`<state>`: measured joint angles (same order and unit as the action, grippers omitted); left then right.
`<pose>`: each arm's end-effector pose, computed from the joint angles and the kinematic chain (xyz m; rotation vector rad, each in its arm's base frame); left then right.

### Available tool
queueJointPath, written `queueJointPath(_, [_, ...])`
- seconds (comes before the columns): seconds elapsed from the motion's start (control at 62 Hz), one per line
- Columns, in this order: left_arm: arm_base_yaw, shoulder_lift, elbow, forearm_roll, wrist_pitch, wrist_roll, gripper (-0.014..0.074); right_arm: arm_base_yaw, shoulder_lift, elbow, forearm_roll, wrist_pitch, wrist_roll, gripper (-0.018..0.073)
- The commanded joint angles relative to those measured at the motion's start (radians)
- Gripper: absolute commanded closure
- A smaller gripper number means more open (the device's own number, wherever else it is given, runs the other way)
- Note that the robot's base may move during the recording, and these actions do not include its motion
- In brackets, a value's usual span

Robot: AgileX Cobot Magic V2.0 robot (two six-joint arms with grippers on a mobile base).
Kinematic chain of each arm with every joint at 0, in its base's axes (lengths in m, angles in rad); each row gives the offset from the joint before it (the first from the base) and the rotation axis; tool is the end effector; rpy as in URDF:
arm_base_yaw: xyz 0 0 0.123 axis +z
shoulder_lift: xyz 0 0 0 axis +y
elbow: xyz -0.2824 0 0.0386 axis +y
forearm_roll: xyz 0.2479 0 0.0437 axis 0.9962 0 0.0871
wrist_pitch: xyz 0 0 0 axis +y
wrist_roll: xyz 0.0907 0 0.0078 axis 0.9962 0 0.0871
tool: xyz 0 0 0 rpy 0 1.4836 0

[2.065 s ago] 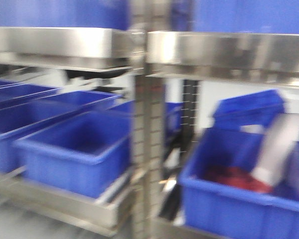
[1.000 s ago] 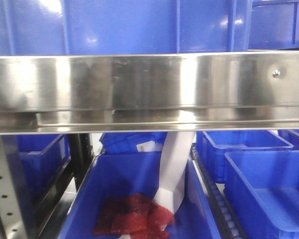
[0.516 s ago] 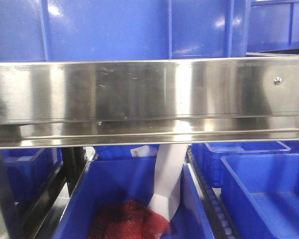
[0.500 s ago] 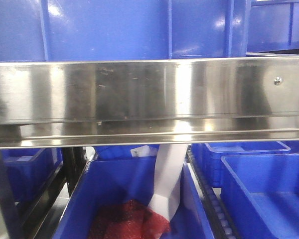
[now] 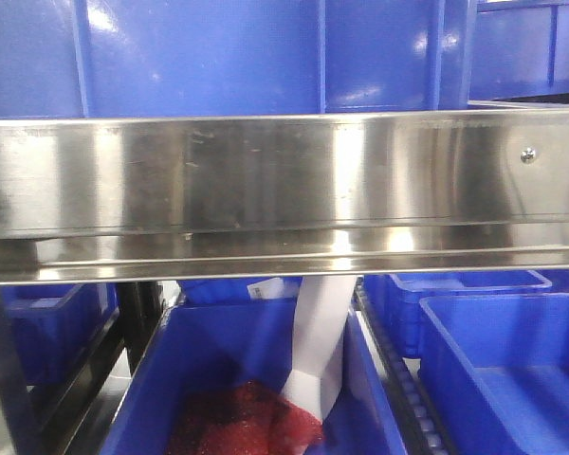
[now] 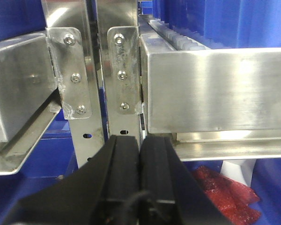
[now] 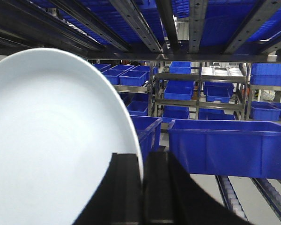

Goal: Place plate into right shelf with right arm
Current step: 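Extend the right arm carrying the plate into the shelf over a blue bin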

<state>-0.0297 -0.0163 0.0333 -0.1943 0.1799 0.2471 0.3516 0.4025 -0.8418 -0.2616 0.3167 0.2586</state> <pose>0.0559 -0.0048 0.1867 0.0977 1.6743 -0.0093 0.0491 0.0102 0.4338 -0.1633 1.3461 0.2498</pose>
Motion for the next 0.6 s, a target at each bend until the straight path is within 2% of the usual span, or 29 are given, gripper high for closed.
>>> queueJointPath(0.0, [-0.006,-0.01,0.008,-0.008,-0.086,-0.003,0.0643,-0.004,0.138,-0.128,-0.002,-0.095,-0.004,0.053])
queueJointPath(0.113, [-0.006,-0.01,0.008,-0.008,-0.086,-0.003,0.0643,0.007,0.291,-0.254,-0.002,-0.095,-0.004,0.053])
queueJointPath(0.387, [-0.006,-0.01,0.008,-0.008,-0.086,-0.003,0.0643,0.13,0.645,-0.534,-0.003,-0.091,-0.027,0.053])
queueJointPath(0.581, [-0.006,-0.01,0.008,-0.008,-0.086,-0.003,0.0643,0.168,0.861,-0.695,-0.003,-0.096,-0.027,0.053])
